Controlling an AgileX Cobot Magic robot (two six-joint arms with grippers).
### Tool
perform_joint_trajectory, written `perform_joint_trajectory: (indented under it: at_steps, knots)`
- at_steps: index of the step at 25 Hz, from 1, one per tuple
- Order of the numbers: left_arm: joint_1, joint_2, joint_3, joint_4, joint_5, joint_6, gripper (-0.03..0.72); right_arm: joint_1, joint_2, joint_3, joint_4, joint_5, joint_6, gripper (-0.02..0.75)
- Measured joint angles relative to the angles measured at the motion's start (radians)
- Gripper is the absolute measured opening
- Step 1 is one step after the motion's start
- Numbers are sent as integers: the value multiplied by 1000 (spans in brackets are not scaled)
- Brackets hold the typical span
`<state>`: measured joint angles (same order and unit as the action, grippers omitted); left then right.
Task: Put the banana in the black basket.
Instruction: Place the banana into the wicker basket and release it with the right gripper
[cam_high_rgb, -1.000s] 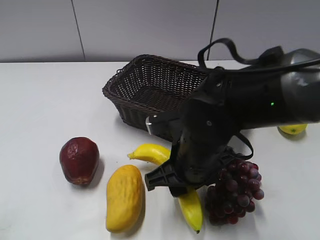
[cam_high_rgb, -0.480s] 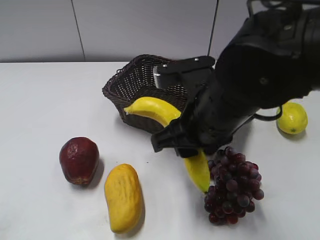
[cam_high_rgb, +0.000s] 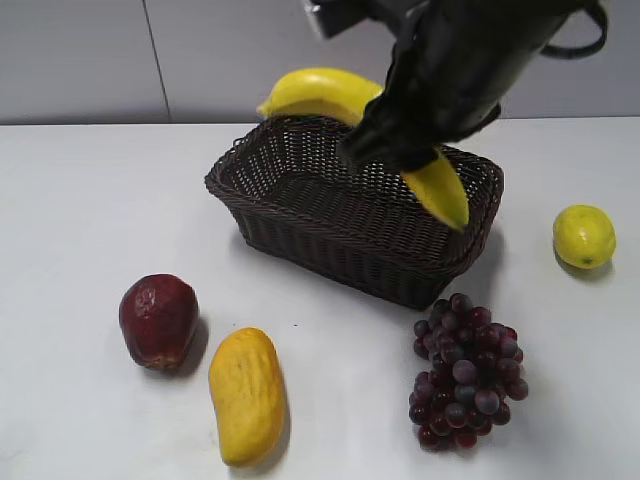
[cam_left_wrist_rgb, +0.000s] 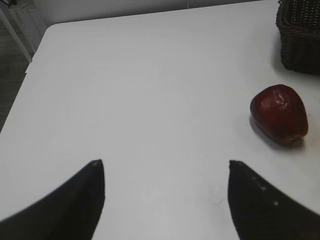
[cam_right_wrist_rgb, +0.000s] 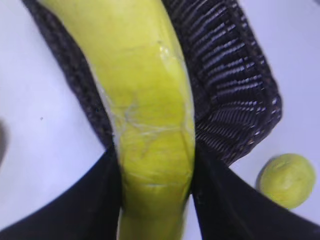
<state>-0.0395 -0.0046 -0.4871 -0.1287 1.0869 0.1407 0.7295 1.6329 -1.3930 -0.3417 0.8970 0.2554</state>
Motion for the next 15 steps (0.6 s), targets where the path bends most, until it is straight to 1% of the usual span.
perform_joint_trajectory:
  at_steps: [3, 6, 10, 15]
  knots:
    - [0, 0, 0, 0, 0, 0, 569, -57, 4, -25, 18, -39, -170, 311]
    - [0, 0, 0, 0, 0, 0, 569, -73, 41, -40, 22, -60, -299, 311]
    - [0, 0, 0, 0, 0, 0, 569, -76, 158, -69, -12, -66, -341, 311]
    - [0, 0, 0, 0, 0, 0, 569, -76, 294, -123, -97, -82, -348, 311]
